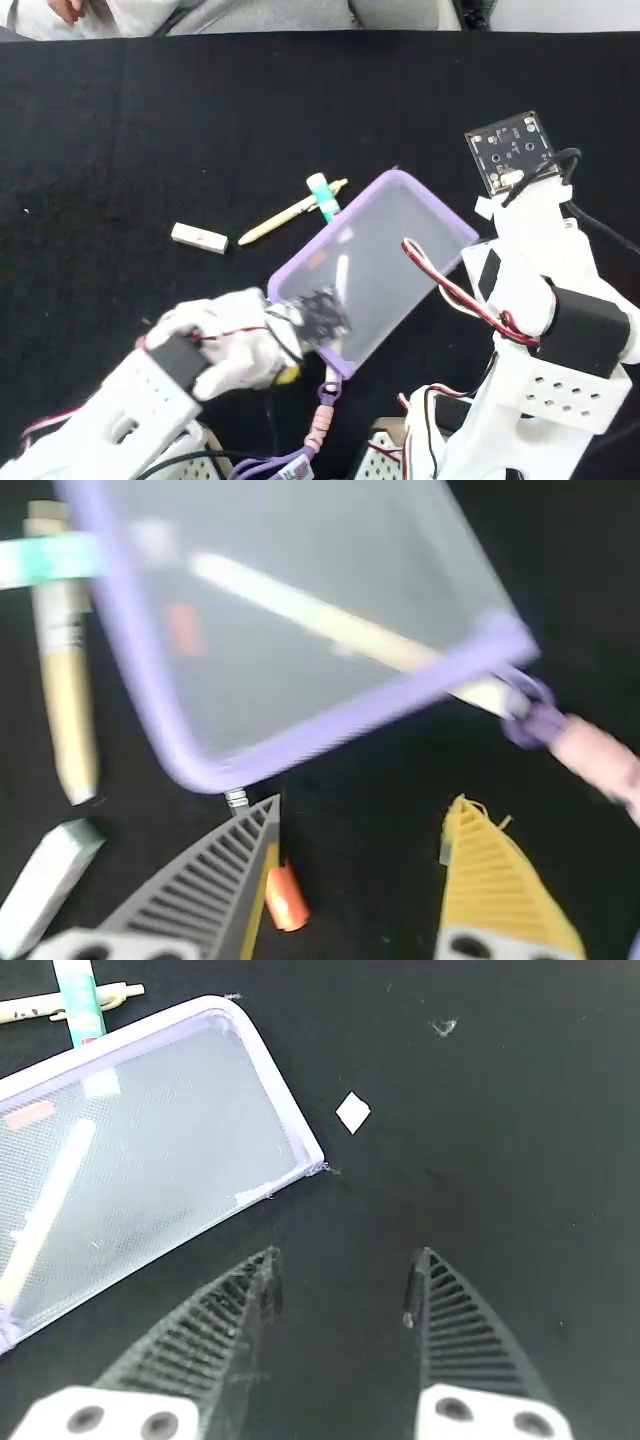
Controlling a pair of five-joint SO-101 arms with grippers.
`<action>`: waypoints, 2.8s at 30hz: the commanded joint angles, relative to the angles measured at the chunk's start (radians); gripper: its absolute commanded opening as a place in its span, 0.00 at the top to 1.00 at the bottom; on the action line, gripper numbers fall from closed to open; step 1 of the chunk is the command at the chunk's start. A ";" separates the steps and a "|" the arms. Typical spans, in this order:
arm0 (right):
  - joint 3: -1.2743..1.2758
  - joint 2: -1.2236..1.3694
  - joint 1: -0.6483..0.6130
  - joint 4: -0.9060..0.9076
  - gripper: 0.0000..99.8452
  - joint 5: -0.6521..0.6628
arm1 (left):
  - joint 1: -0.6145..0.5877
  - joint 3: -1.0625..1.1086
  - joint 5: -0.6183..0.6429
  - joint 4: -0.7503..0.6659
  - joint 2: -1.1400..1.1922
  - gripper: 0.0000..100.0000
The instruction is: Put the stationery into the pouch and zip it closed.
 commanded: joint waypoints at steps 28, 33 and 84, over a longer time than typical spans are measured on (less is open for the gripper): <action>-0.050 -0.018 0.041 0.031 0.79 0.005 | -0.093 -0.476 0.190 -0.898 1.062 0.74; -0.084 -0.012 0.132 0.026 0.79 0.028 | -0.139 -0.665 0.245 -0.898 1.235 0.74; 0.544 -0.012 -1.034 0.034 0.79 0.186 | -1.716 0.541 0.545 -0.316 -0.658 0.76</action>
